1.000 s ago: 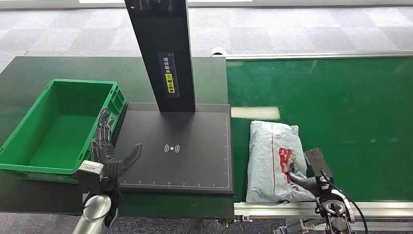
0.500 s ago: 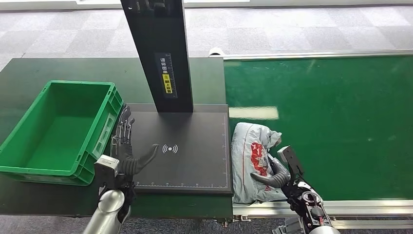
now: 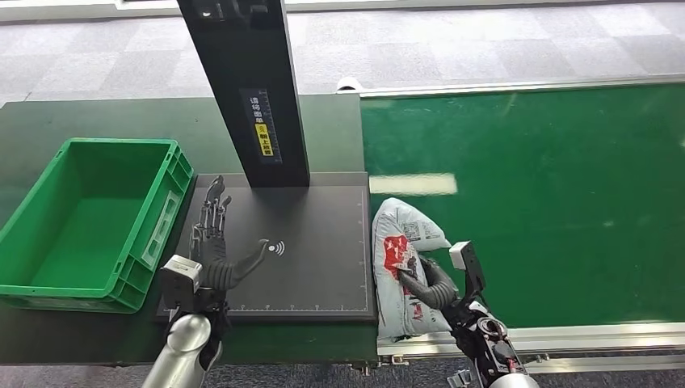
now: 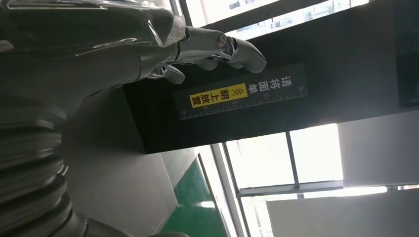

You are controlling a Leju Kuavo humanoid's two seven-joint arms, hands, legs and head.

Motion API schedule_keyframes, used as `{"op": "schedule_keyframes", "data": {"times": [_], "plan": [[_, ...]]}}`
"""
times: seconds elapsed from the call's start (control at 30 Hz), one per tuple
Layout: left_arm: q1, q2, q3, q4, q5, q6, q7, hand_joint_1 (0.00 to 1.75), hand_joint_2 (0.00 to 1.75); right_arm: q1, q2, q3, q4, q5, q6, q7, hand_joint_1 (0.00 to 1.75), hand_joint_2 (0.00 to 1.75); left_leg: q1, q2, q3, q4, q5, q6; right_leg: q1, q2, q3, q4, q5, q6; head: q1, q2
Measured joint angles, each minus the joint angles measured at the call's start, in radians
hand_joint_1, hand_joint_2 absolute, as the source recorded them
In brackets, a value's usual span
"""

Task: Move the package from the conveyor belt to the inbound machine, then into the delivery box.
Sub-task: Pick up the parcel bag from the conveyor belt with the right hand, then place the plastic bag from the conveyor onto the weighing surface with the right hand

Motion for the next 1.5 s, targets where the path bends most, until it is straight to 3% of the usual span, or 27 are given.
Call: {"op": "schedule_keyframes", "data": {"times": [0.13, 0.23, 0.47, 0.8, 0.93, 1.1, 1.33, 1.5], "plan": [[0.003, 0.0, 0.002, -0.003, -0.003, -0.005, 0.002, 0.0, 1.75, 0.037, -0.002, 0.045, -0.119, -0.012, -0.106, 0.019, 1.75, 1.75, 0.001, -0.002, -0.001, -0.001, 0.0, 0.0, 0.001, -0.001, -0.001, 0.0, 0.0, 0.0, 0.0, 0.0], [0.01, 0.0, 0.007, -0.012, -0.007, -0.008, 0.002, 0.0, 1.75, 0.093, -0.006, 0.087, -0.306, -0.051, -0.169, 0.082, 1.75, 1.75, 0.001, -0.006, -0.003, -0.002, 0.001, -0.001, 0.001, -0.005, -0.003, 0.001, -0.001, -0.001, 0.0, 0.0], [0.021, -0.002, 0.028, -0.038, -0.021, -0.019, 0.005, 0.0, 1.75, 0.22, -0.036, 0.136, -0.749, -0.117, -0.236, 0.134, 1.75, 1.75, 0.0, -0.015, -0.008, -0.001, 0.002, -0.003, -0.001, -0.015, -0.005, 0.0, -0.002, -0.001, 0.0, 0.0], [0.033, -0.012, 0.051, -0.066, -0.033, -0.024, 0.006, 0.0, 1.75, 0.333, -0.061, 0.145, -1.146, -0.083, -0.36, 0.097, 1.75, 1.75, -0.002, -0.02, -0.009, 0.0, 0.003, -0.002, -0.003, -0.02, -0.004, 0.0, -0.002, 0.0, 0.0, 0.0], [0.031, -0.011, 0.06, -0.081, -0.025, -0.015, 0.002, 0.0, 1.75, 0.348, -0.075, 0.142, -1.272, -0.124, -0.362, 0.115, 1.75, 1.75, -0.003, -0.02, -0.009, 0.0, 0.003, -0.002, -0.003, -0.02, -0.004, 0.0, -0.002, 0.0, 0.0, 0.0], [-0.008, -0.012, 0.077, -0.082, -0.004, -0.002, -0.006, 0.0, 1.75, 0.271, -0.078, 0.197, -1.188, -0.235, -0.27, 0.201, 1.75, 1.75, -0.002, -0.019, -0.01, -0.001, 0.005, -0.003, -0.002, -0.02, -0.004, 0.0, -0.001, 0.0, 0.0, 0.0], [-0.055, -0.015, 0.112, -0.081, 0.01, 0.025, -0.008, 0.0, 1.75, 0.069, -0.037, 0.329, -0.754, -0.375, -0.138, 0.191, 1.75, 1.75, -0.001, -0.021, -0.01, -0.001, 0.008, -0.003, -0.001, -0.022, -0.003, 0.001, 0.0, 0.0, 0.0, 0.0], [-0.061, -0.011, 0.133, -0.081, 0.026, 0.041, -0.009, 0.0, 1.75, -0.046, 0.016, 0.394, -0.501, -0.41, -0.107, 0.188, 1.75, 1.75, -0.001, -0.022, -0.011, 0.0, 0.008, -0.003, -0.001, -0.023, -0.004, 0.001, 0.0, 0.0, 0.0, 0.0]]}}
